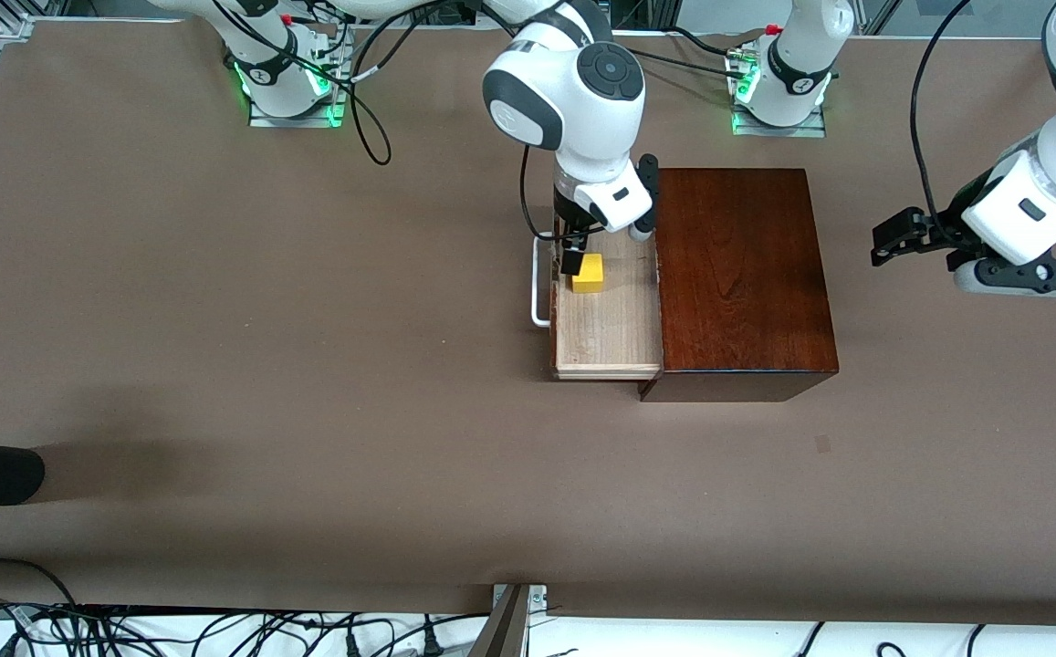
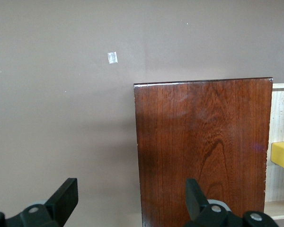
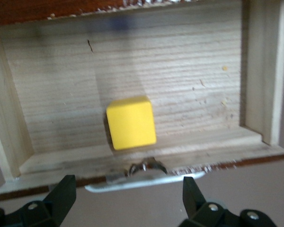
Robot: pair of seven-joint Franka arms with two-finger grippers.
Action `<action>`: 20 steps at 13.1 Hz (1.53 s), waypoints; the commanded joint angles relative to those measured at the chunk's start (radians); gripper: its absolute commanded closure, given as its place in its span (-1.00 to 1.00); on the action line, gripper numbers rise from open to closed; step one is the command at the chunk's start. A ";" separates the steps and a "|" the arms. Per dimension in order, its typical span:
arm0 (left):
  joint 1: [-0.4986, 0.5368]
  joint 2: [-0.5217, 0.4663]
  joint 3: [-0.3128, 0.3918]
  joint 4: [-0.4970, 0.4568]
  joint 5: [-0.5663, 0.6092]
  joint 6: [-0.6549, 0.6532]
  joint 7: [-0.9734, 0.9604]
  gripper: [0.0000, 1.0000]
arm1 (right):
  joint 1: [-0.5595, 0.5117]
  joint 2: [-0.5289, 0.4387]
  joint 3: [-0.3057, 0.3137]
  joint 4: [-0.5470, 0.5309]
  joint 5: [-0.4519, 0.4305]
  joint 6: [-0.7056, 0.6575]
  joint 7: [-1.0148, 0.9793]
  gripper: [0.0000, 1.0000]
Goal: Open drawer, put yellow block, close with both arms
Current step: 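Withdraw the right gripper while the left gripper moves toward the drawer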
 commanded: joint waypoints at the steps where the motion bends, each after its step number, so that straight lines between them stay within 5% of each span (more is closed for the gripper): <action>1: -0.010 0.029 -0.013 0.050 0.004 -0.003 0.015 -1.00 | -0.094 -0.064 0.006 0.006 0.055 -0.081 0.006 -1.00; 10: -0.090 0.091 -0.019 0.057 -0.001 0.031 0.004 -1.00 | -0.432 -0.290 -0.005 -0.040 0.125 -0.236 0.035 -1.00; 14: -0.091 0.126 -0.018 0.059 0.004 0.034 0.015 -1.00 | -0.502 -0.470 -0.077 -0.207 0.161 -0.224 0.285 -1.00; 20: -0.158 0.132 -0.021 0.072 -0.013 0.020 -0.087 -1.00 | -0.561 -0.579 -0.293 -0.342 0.302 -0.215 0.397 -1.00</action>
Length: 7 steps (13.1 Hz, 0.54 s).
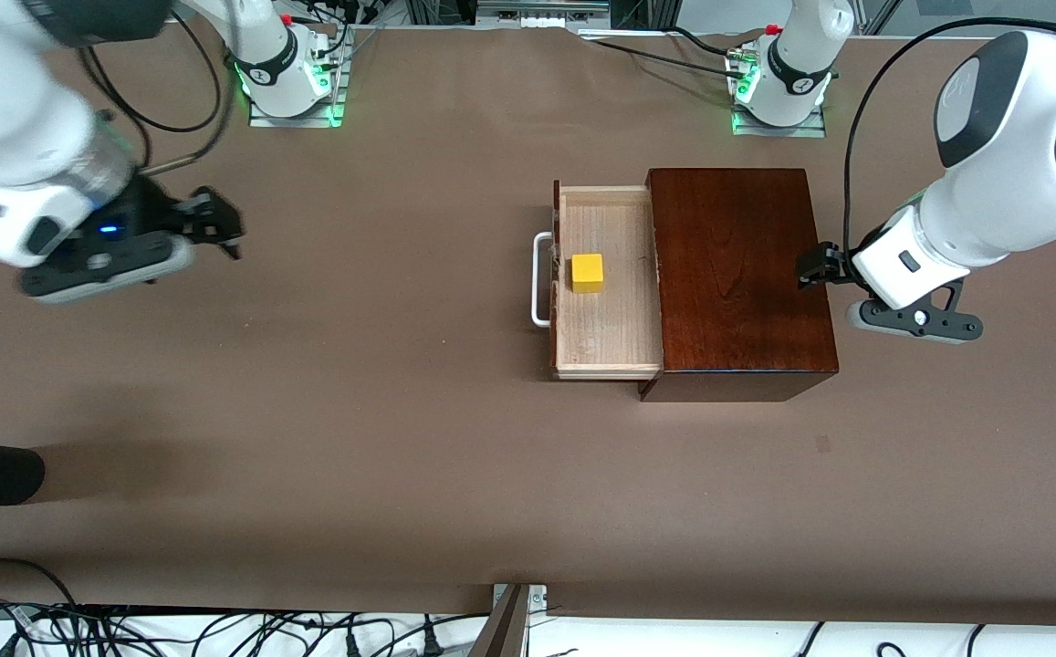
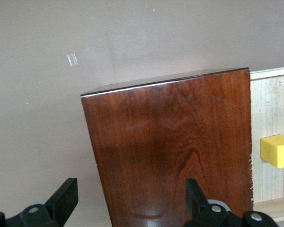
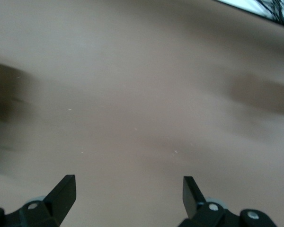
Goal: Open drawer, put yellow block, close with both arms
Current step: 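Withdraw the right gripper while the left gripper moves toward the drawer, then lower the left gripper to the drawer front beside the handle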
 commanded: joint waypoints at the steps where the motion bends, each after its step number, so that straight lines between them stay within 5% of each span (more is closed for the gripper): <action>1: -0.099 0.037 0.002 0.066 -0.011 -0.027 -0.174 -1.00 | -0.022 -0.076 -0.064 -0.133 0.053 0.041 0.057 -1.00; 4: -0.226 0.120 0.002 0.158 -0.011 -0.073 -0.432 -0.82 | -0.051 -0.098 -0.076 -0.162 0.060 0.047 0.141 -1.00; 7: -0.352 0.178 0.004 0.181 -0.011 -0.078 -0.723 -0.30 | -0.056 -0.106 -0.087 -0.176 0.048 0.044 0.195 -1.00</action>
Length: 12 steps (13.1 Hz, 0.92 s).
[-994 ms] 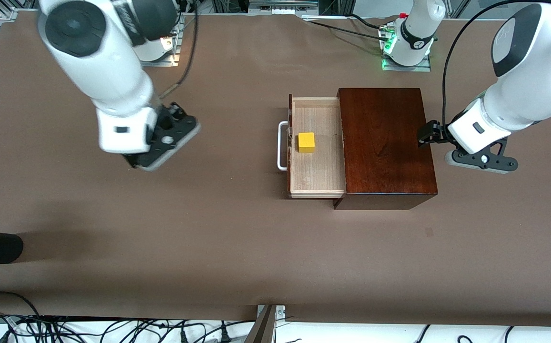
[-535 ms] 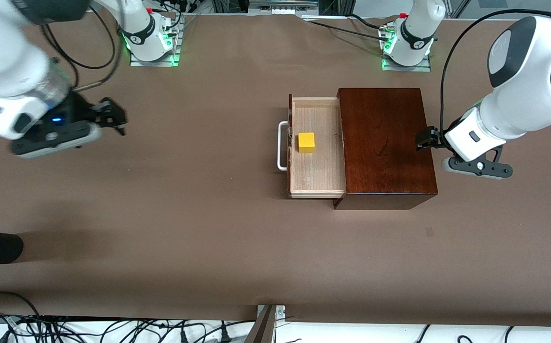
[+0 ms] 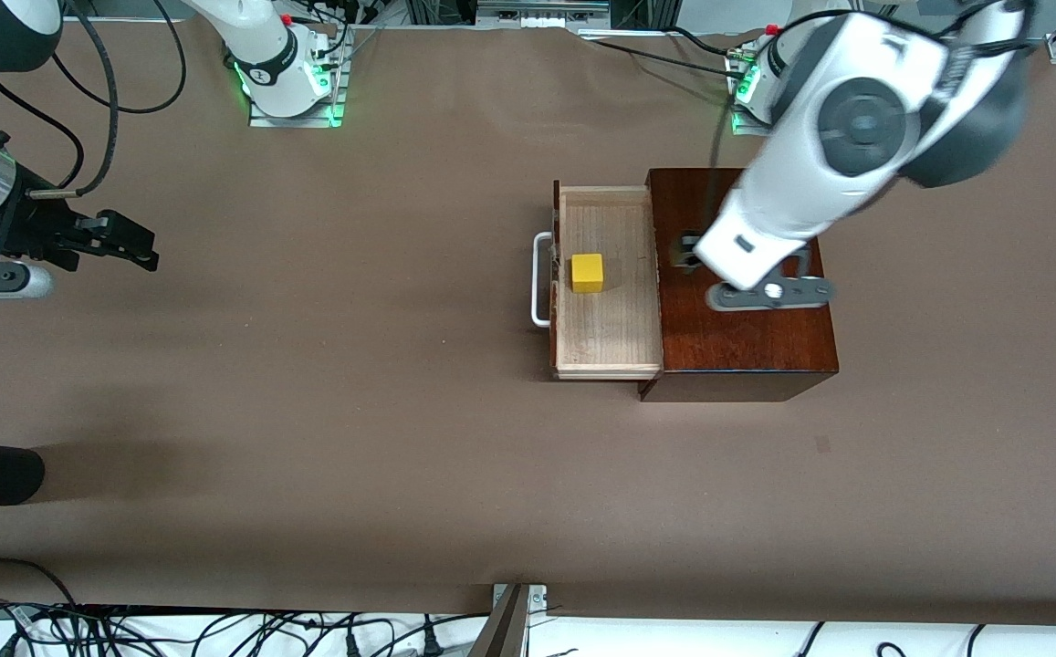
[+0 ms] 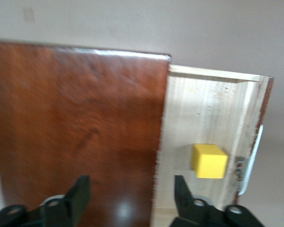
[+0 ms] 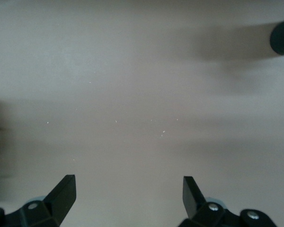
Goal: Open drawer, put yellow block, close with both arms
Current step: 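Lower the left gripper to the drawer front beside the handle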
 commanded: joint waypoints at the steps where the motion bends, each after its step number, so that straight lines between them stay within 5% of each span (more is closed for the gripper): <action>1: -0.102 0.090 0.013 0.072 -0.012 -0.030 -0.244 -0.24 | -0.005 -0.035 -0.012 -0.052 0.007 0.016 0.034 -1.00; 7: -0.286 0.325 0.011 0.324 -0.013 -0.027 -0.626 0.99 | -0.011 -0.033 -0.037 -0.122 0.002 0.053 0.042 -1.00; 12: -0.359 0.471 0.013 0.425 -0.013 0.086 -0.885 1.00 | -0.016 -0.013 -0.048 -0.133 -0.009 0.056 0.040 -1.00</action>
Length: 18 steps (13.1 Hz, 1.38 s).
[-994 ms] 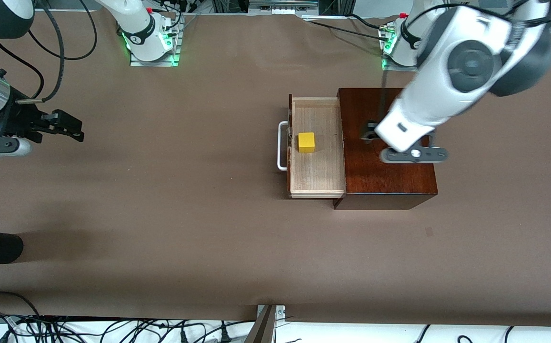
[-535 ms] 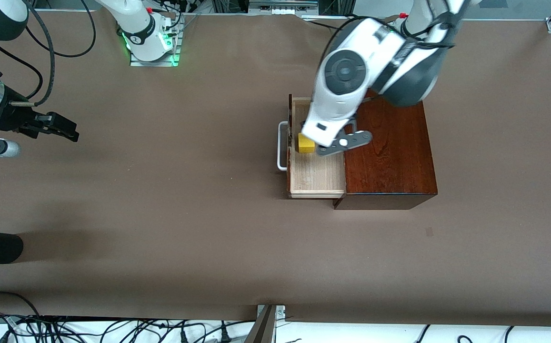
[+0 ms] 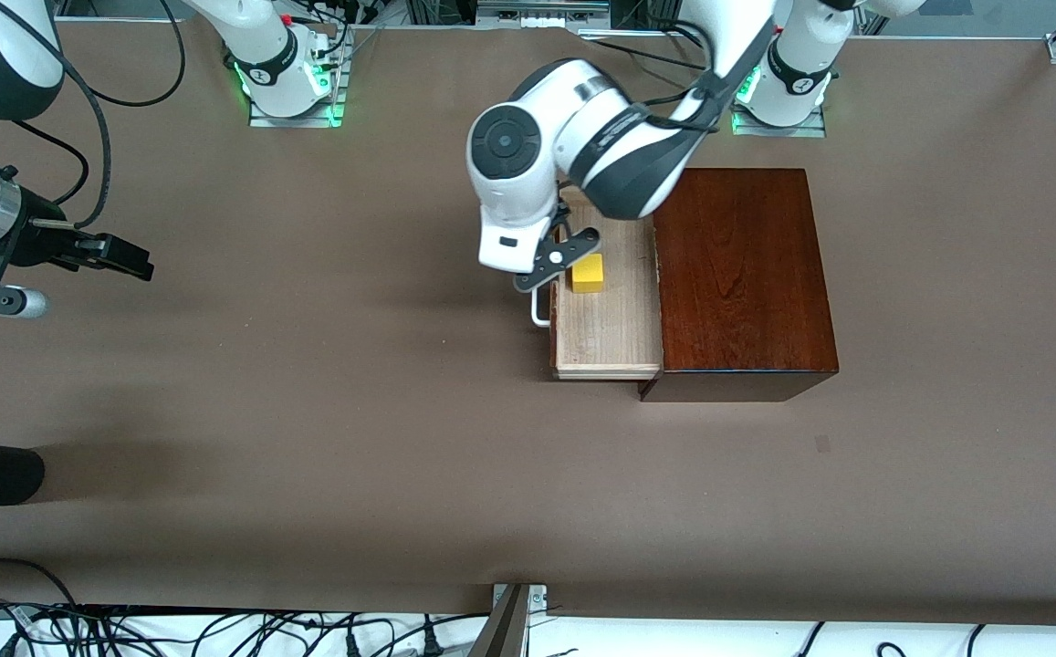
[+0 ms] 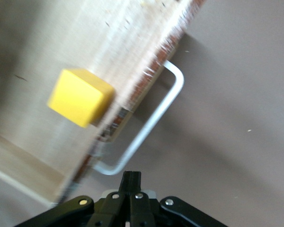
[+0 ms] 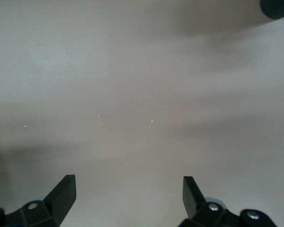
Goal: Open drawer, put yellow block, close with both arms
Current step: 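Lower the left gripper to the drawer front beside the handle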
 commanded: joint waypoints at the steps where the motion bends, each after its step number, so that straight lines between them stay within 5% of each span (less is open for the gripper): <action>1: -0.010 0.073 0.012 0.076 -0.013 0.055 -0.108 1.00 | -0.006 -0.013 0.003 -0.015 -0.006 0.013 0.010 -1.00; 18: -0.052 0.133 0.096 0.048 0.108 0.092 -0.201 1.00 | -0.006 -0.007 -0.006 -0.005 -0.006 0.022 0.011 -1.00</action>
